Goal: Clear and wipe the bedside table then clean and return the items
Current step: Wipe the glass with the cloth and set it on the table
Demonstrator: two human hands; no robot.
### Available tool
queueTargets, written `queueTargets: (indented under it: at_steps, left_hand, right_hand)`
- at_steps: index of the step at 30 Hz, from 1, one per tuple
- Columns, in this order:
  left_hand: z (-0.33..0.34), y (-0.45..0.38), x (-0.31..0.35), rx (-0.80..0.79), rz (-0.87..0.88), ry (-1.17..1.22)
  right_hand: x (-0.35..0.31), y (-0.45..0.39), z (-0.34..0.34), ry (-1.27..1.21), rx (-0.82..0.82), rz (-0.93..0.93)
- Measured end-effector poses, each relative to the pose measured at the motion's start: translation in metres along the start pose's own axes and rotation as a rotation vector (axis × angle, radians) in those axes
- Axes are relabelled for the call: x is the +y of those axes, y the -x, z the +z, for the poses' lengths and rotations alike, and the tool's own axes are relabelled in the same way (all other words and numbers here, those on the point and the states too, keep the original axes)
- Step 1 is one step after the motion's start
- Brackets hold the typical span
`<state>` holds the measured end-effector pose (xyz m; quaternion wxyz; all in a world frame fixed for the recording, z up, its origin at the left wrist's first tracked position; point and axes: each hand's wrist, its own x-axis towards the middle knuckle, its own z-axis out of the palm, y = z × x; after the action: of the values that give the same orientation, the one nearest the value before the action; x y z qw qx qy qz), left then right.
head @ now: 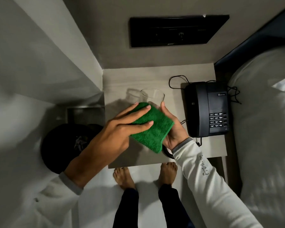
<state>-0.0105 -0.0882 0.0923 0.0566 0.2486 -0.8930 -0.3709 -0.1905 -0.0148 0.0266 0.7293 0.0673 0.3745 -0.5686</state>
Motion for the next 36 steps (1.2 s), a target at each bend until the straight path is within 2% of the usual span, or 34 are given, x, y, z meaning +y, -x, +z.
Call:
queueTargets:
  at_steps: [3,5,7,9,11,12,15,19,24,26,30,33,36]
  left_hand:
    - [-0.015,0.004,-0.006,-0.112,-0.018,0.096]
    - [-0.024,0.01,-0.008,-0.133,-0.038,0.166]
    - [-0.033,0.009,-0.007,-0.06,-0.06,0.224]
    - [-0.037,0.0,-0.005,0.099,-0.084,0.204]
    - [-0.034,-0.018,-0.004,0.212,-0.117,0.156]
    - [-0.03,-0.028,-0.004,0.22,-0.128,0.135]
    - [-0.017,-0.044,-0.003,0.149,-0.123,0.043]
    - [0.0,-0.028,-0.001,0.09,-0.014,-0.098]
    - [-0.002,0.008,-0.004,-0.036,0.033,0.001]
    - [-0.009,0.025,-0.008,-0.067,-0.063,0.267]
    - [-0.001,0.046,-0.028,0.033,-0.467,0.792]
    - [0.028,0.056,-0.051,0.155,-0.793,0.963]
    - [0.06,0.065,-0.072,0.204,-1.029,1.055]
  right_hand:
    - [-0.007,-0.007,-0.008,0.011,0.053,-0.075]
    - [-0.012,-0.009,-0.012,-0.004,0.076,-0.088]
    - [-0.012,-0.012,-0.011,0.03,0.097,-0.068]
    - [-0.007,-0.014,-0.003,0.096,0.059,-0.033]
    - [0.0,-0.014,0.005,0.055,0.003,-0.022]
    - [0.003,-0.013,0.008,0.009,-0.007,-0.017]
    - [0.004,-0.008,0.014,-0.074,-0.026,-0.021]
    - [-0.007,-0.004,0.01,-0.129,-0.028,0.028]
    - [-0.017,-0.016,0.003,-0.05,0.039,0.038]
    - [-0.02,-0.021,0.004,-0.061,0.059,0.013]
    - [-0.028,-0.034,0.009,-0.135,0.089,0.008]
    - [-0.034,-0.053,0.027,-0.291,0.183,0.105]
    - [-0.03,-0.076,0.053,-0.531,0.262,0.221]
